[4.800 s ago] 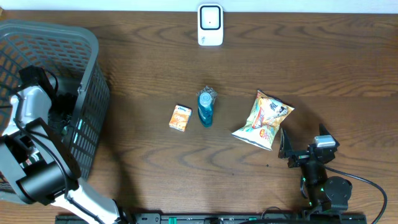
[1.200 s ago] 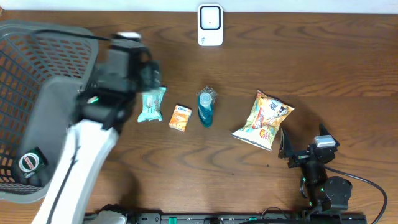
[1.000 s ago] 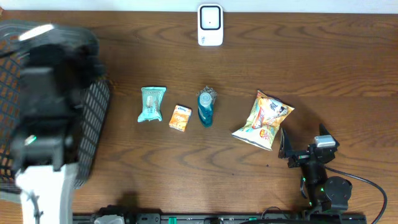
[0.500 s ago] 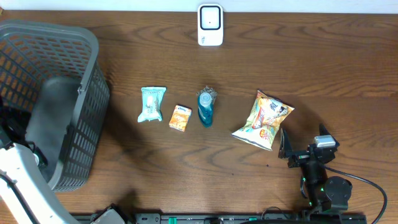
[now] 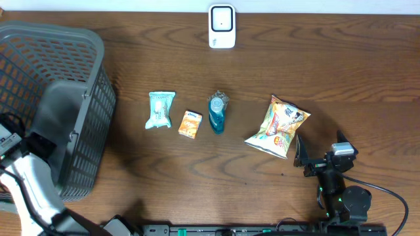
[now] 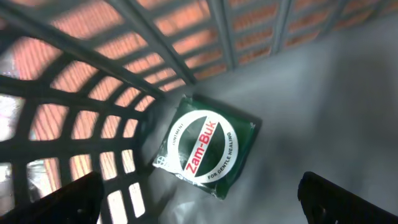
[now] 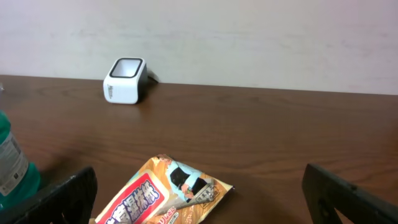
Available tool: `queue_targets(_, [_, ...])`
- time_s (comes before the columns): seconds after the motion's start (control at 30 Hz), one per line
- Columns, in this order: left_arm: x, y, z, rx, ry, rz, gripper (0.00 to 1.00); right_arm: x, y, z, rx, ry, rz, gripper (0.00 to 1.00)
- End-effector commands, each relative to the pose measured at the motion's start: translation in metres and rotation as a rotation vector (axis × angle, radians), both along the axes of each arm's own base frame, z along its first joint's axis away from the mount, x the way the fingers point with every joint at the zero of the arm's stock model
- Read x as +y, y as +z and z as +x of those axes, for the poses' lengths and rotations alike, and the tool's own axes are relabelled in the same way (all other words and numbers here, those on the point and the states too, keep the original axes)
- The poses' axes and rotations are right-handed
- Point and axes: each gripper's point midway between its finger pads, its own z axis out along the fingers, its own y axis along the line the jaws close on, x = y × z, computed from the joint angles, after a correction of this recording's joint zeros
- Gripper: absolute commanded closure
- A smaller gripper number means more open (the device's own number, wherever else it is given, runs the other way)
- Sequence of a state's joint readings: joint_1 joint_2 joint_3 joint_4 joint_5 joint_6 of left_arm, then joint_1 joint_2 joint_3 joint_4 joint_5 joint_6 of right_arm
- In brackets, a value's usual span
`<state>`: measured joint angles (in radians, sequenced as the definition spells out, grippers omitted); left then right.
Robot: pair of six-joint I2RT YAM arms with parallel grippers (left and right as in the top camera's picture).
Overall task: Scan the item barcode
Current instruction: 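Reach the left gripper into the basket and grasp the green Zam-Buk tin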
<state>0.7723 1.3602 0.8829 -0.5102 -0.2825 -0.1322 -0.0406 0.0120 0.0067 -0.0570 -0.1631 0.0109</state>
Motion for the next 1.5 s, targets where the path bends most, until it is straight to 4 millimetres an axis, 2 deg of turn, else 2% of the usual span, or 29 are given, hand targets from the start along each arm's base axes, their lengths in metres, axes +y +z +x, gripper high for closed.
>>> queue_targets(0.0, [0.001,-0.029,-0.005,0.089,-0.033,-0.058,0.02,0.002,0.000,0.000,0.000,0.007,0.000,0.01])
queue_targets(0.27, [0.004,-0.075,-0.002,0.162,-0.035,-0.131,0.02,0.002,0.000,0.000,0.000,0.007,0.000,0.01])
queue_targets(0.47, [0.014,-0.078,-0.005,0.150,-0.008,-0.121,0.02,0.002,0.000,0.000,0.000,0.007,0.000,0.01])
queue_targets(0.63, [0.022,-0.080,-0.018,0.134,0.045,-0.136,0.02,0.002,0.000,0.000,0.000,0.007,0.000,0.01])
queue_targets(0.87, [0.003,-0.094,-0.005,0.030,-0.003,-0.258,0.02,0.002,0.000,0.000,0.000,0.007,0.000,0.01])
queue_targets(1.1, [-0.014,-0.110,-0.015,0.045,-0.003,-0.306,0.02,0.002,0.000,0.000,0.000,0.007,0.000,0.01])
queue_targets(1.2, [-0.023,-0.113,-0.005,-0.013,-0.034,-0.355,0.02,0.002,0.000,0.000,0.000,0.007,0.000,0.01])
queue_targets(1.33, [-0.036,-0.111,0.019,-0.138,-0.086,-0.430,0.02,0.002,0.000,0.000,0.000,0.007,0.000,0.01])
queue_targets(1.47, [-0.036,-0.110,0.023,-0.189,-0.017,-0.445,0.02,0.002,0.000,0.000,0.000,0.007,0.000,0.01])
